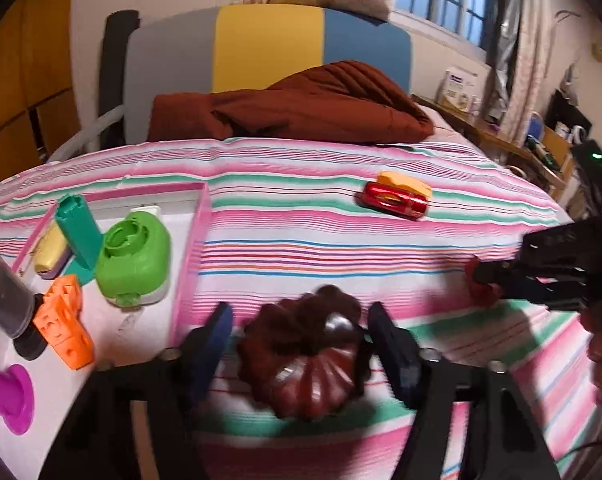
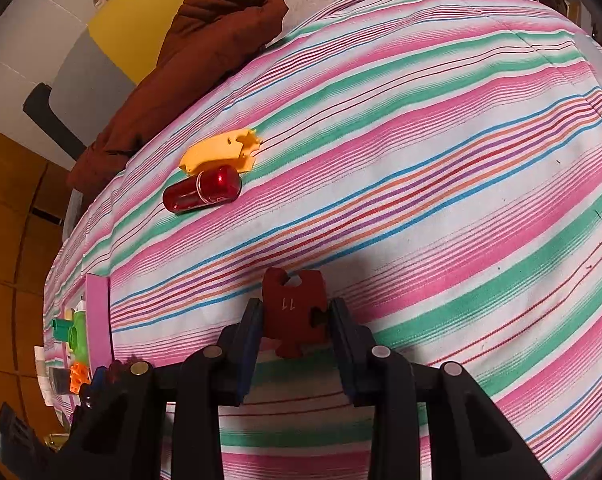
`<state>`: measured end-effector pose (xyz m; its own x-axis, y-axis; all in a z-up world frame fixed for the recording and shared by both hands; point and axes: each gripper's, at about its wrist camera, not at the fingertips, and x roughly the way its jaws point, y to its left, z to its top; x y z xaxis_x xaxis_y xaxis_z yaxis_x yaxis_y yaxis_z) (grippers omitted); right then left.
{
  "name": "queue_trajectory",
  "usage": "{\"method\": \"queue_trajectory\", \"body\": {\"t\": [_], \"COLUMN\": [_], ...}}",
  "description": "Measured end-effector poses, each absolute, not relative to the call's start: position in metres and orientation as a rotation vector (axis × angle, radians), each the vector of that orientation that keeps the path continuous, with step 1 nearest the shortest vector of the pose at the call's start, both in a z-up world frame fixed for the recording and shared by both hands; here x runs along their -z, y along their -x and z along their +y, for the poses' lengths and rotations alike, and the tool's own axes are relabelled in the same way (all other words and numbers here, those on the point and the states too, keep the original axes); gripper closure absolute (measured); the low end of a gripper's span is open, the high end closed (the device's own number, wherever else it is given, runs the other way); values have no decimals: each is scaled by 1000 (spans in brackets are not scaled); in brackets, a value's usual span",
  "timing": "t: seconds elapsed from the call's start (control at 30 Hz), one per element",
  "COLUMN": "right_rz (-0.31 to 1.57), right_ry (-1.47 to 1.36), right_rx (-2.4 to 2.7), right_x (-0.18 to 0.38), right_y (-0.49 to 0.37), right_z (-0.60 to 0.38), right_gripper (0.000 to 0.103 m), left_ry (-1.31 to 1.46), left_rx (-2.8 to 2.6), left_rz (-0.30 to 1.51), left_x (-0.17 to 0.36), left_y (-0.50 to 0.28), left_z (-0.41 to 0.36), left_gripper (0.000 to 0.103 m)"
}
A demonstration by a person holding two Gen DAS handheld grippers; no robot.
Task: Organize rigid objects
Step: 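Carry the brown brush into the tray and open the left tool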
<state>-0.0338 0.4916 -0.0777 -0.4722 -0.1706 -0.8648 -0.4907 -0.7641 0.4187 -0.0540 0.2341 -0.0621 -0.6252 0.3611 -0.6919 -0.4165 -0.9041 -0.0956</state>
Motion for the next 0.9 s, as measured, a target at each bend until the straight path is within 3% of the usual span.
{"method": "queue_trajectory", "body": {"t": [0.33,0.5,0.9], "right_rz": [902,883,846], "right_ry": [1489,1488,1491], "right_rx": [-2375,-2382,-2393], "right_x": [77,77,77], "right_y": [36,36,35], "right_z": [490,489,488], "right_gripper": [70,70,69], "left_ry": [1078,1017,1001], "left_rx": [-2445,-2402,-2370], "left_rz": [-3,31,-9], "left_x": [60,48,40], "left_y": [30,9,-10], "left_z": [215,207,175], "left_gripper": [41,57,57]}}
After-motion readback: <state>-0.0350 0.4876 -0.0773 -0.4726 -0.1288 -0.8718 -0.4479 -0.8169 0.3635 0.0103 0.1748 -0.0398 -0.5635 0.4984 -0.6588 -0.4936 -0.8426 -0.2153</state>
